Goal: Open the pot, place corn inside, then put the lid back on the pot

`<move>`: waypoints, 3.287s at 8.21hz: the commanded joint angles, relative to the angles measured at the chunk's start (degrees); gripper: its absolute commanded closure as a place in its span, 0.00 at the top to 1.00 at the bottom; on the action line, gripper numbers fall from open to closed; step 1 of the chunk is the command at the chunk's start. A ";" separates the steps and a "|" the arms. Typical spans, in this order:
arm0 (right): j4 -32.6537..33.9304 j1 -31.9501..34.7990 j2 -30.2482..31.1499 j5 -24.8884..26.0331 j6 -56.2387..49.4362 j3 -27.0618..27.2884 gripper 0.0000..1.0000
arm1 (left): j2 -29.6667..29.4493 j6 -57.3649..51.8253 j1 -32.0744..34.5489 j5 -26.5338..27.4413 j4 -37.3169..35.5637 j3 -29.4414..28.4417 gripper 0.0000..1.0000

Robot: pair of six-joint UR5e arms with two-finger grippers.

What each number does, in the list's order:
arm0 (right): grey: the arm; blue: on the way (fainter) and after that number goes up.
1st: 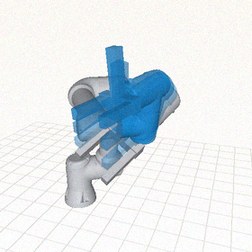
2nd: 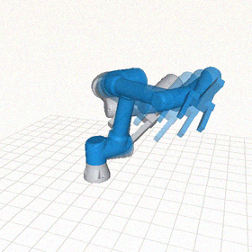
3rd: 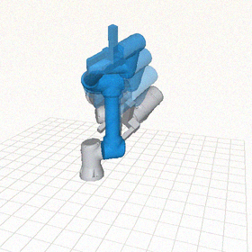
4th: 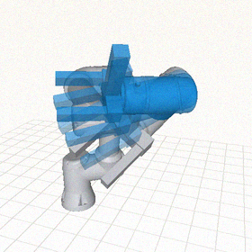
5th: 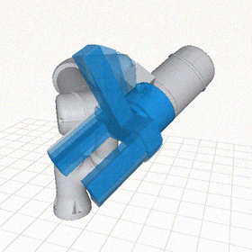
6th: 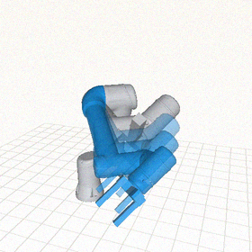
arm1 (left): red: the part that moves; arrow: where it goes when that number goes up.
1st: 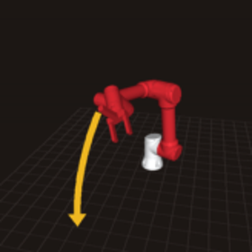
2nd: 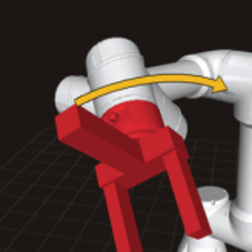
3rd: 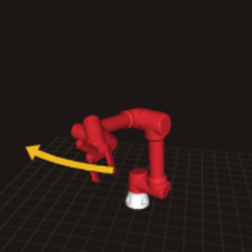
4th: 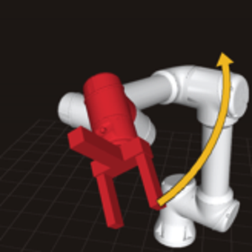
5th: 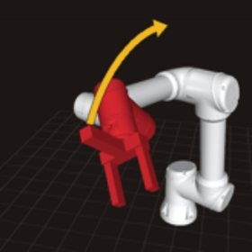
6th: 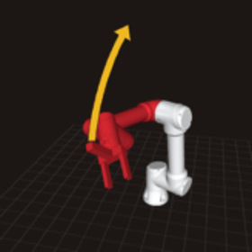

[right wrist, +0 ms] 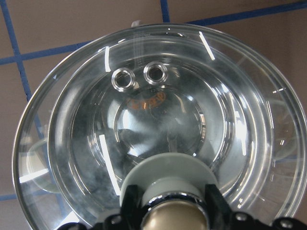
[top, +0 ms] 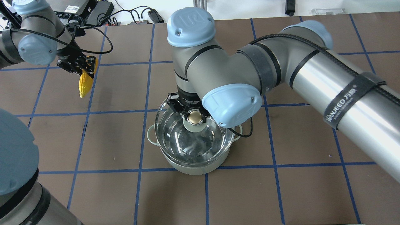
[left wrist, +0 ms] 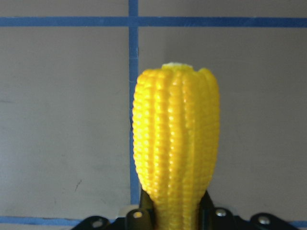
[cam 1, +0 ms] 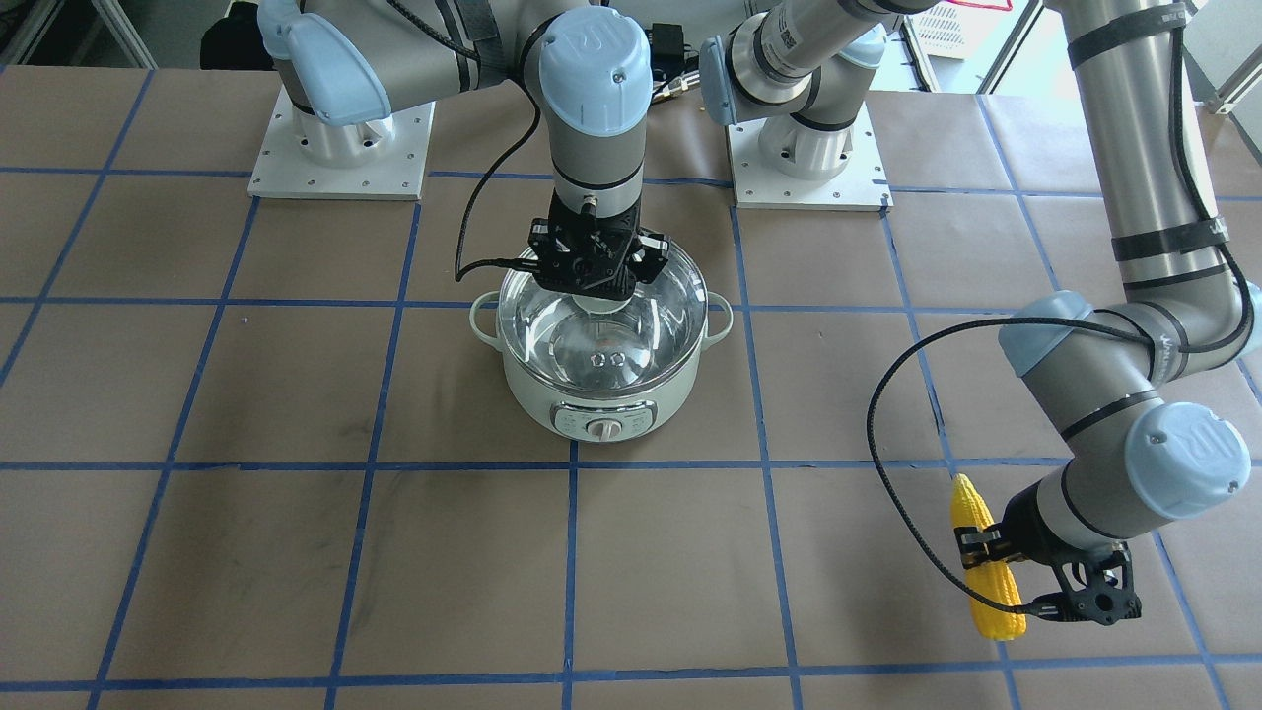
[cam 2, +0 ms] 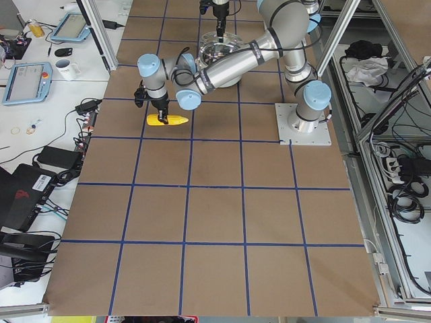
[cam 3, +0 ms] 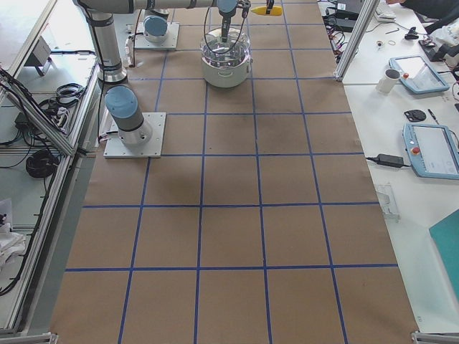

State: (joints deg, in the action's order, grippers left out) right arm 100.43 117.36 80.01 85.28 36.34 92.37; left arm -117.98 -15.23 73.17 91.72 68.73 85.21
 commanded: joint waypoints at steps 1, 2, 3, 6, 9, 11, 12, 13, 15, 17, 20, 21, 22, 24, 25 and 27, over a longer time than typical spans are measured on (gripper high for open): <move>-2.60 -4.13 4.53 1.46 -6.34 -0.61 0.40 | 9.49 1.60 1.27 -0.66 7.35 0.30 0.12; -4.52 -8.33 5.41 1.99 -11.68 -0.70 0.40 | 11.26 4.82 3.36 -1.80 9.64 0.31 0.10; -7.15 -13.60 7.16 2.17 -18.86 -0.70 0.40 | 12.59 9.73 7.39 -2.24 10.71 0.39 0.10; -12.87 -28.12 10.77 2.43 -36.57 -0.78 0.40 | 14.96 23.62 20.14 -4.25 14.56 0.31 0.00; -17.18 -28.15 11.04 6.83 -36.95 -0.52 0.40 | 16.21 33.18 28.93 -7.34 15.99 2.05 0.00; -17.20 -28.15 10.96 6.83 -37.04 -0.43 0.40 | 16.82 38.86 35.35 -6.90 15.99 5.74 0.00; -17.20 -28.15 10.96 6.74 -37.04 -0.43 0.40 | 16.38 40.44 37.12 -7.08 14.60 7.76 0.00; -17.20 -28.15 10.96 6.83 -37.13 -0.52 0.40 | 16.03 40.45 37.57 -7.25 12.59 9.25 0.00; -17.20 -28.15 11.04 6.92 -37.04 -0.52 0.37 | 15.77 40.54 37.66 -7.43 12.13 10.15 0.00; -16.23 -28.24 11.04 7.00 -35.47 -0.61 0.34 | 14.98 39.93 37.75 -7.61 12.13 10.24 0.00; -16.67 -28.24 11.04 7.09 -33.35 -0.61 0.33 | 15.15 40.54 40.12 -9.02 12.30 11.63 0.00; -16.58 -28.24 11.04 7.00 -33.35 -0.61 0.33 | 15.15 40.63 40.30 -9.19 12.30 12.77 0.00; -16.58 -28.15 11.04 7.00 -33.52 -0.61 0.33 | 14.98 40.54 40.30 -9.19 12.30 13.74 0.00; -16.32 -28.15 11.13 6.92 -33.44 -0.61 0.33 | 14.71 40.54 40.30 -9.01 12.21 14.28 0.16; -16.40 -28.15 11.13 7.00 -33.61 -0.61 0.31 | 14.01 40.63 40.30 -9.01 12.04 14.28 0.35; -16.93 -28.15 11.04 6.74 -33.44 -0.52 0.22 | 12.95 44.03 40.30 -9.01 11.95 14.02 0.73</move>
State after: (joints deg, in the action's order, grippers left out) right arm 83.88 89.24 91.13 92.22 2.83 91.79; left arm -104.15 25.76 113.46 82.69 80.78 99.37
